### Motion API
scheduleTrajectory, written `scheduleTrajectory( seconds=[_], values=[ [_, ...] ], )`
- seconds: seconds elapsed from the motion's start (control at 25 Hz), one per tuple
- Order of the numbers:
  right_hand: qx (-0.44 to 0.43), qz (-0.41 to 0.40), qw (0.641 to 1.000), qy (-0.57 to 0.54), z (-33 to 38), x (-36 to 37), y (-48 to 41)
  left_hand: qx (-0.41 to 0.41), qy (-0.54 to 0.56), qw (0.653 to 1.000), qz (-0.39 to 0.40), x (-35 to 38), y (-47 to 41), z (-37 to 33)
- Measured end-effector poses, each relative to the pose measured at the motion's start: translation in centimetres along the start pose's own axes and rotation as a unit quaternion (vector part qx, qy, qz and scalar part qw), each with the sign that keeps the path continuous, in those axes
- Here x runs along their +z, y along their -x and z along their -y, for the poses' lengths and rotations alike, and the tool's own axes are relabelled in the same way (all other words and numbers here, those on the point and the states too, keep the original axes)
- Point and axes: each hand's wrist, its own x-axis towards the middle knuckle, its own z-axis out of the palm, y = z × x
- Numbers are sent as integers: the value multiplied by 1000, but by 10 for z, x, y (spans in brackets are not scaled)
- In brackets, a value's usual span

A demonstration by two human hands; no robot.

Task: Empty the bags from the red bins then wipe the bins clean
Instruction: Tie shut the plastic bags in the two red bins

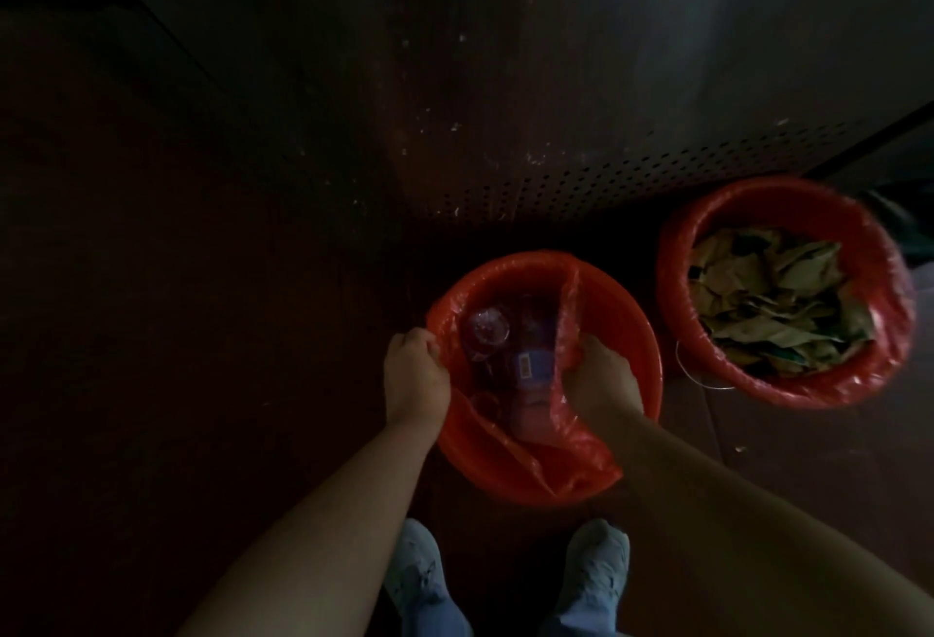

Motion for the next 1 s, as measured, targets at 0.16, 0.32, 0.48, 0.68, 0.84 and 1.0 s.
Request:
scheduleTrajectory(
  seconds=[0.16, 0.32, 0.48, 0.68, 0.84, 1.0],
  values=[
    [57, 30, 998, -15, -5, -28, 21, -16, 36, 999, 34, -16, 16, -40],
    [82, 34, 993, -74, -3, -54, 40, -27, 66, 989, 133, -27, 31, -55],
    [35, 51, 985, -160, 3, -66, 59, -61, 103, 963, 241, -32, 56, -61],
    [40, 85, 971, -218, 6, -68, 80, -82, 132, 945, 287, -49, 80, -70],
    [70, 107, 935, -330, 6, -76, 95, -94, 156, 931, 317, -65, 86, -73],
    [65, 120, 917, -375, 7, -86, 103, -81, 200, 925, 313, -73, 95, -80]
  ],
)
